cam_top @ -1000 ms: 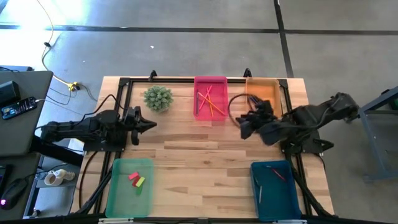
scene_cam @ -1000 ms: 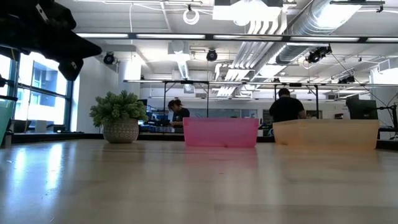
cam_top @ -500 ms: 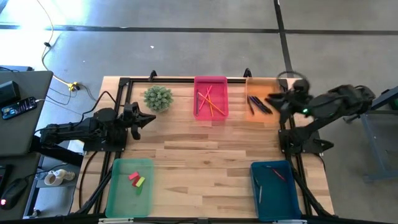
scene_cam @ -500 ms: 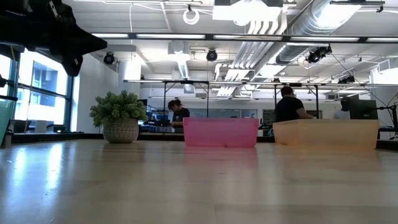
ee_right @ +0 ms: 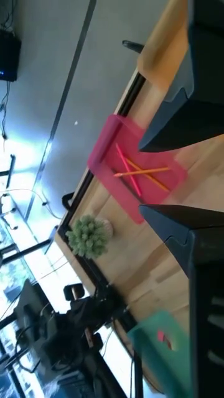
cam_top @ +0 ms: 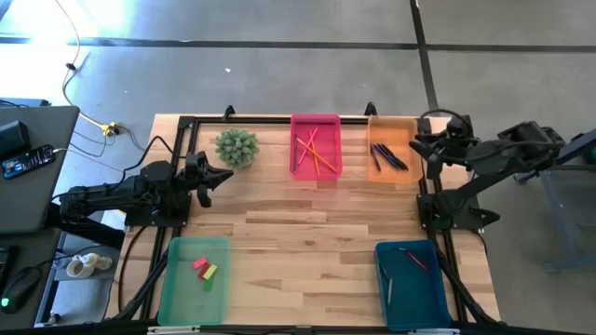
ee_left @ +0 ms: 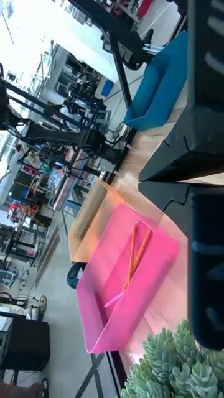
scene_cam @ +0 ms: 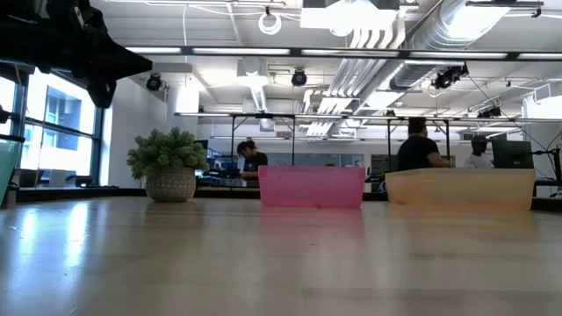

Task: Sort crayons/erasers/pens/pencils in bins
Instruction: Return to Home Position

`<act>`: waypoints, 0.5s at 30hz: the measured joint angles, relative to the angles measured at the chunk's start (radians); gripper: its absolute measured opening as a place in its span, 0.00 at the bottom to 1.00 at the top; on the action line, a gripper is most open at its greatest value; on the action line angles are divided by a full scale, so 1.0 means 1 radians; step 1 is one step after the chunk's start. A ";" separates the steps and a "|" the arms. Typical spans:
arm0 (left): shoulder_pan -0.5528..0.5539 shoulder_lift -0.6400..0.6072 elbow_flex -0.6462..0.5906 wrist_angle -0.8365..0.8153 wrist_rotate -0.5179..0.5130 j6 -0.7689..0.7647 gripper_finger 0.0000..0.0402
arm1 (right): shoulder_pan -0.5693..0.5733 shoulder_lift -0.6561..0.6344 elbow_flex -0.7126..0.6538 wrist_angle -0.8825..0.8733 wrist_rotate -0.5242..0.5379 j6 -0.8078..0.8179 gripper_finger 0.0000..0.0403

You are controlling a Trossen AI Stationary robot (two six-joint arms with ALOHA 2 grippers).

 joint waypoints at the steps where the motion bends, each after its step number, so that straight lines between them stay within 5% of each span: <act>1: 0.000 0.000 0.000 0.000 0.000 0.000 0.00 | 0.000 0.004 0.000 -0.006 -0.001 0.009 0.35; 9: 0.000 -0.003 -0.151 0.184 0.031 -0.085 0.00 | 0.010 0.037 0.000 -0.007 -0.005 0.035 0.35; 15: 0.000 -0.002 -0.142 0.243 0.042 -0.014 0.00 | 0.030 0.049 -0.001 -0.007 -0.014 0.069 0.35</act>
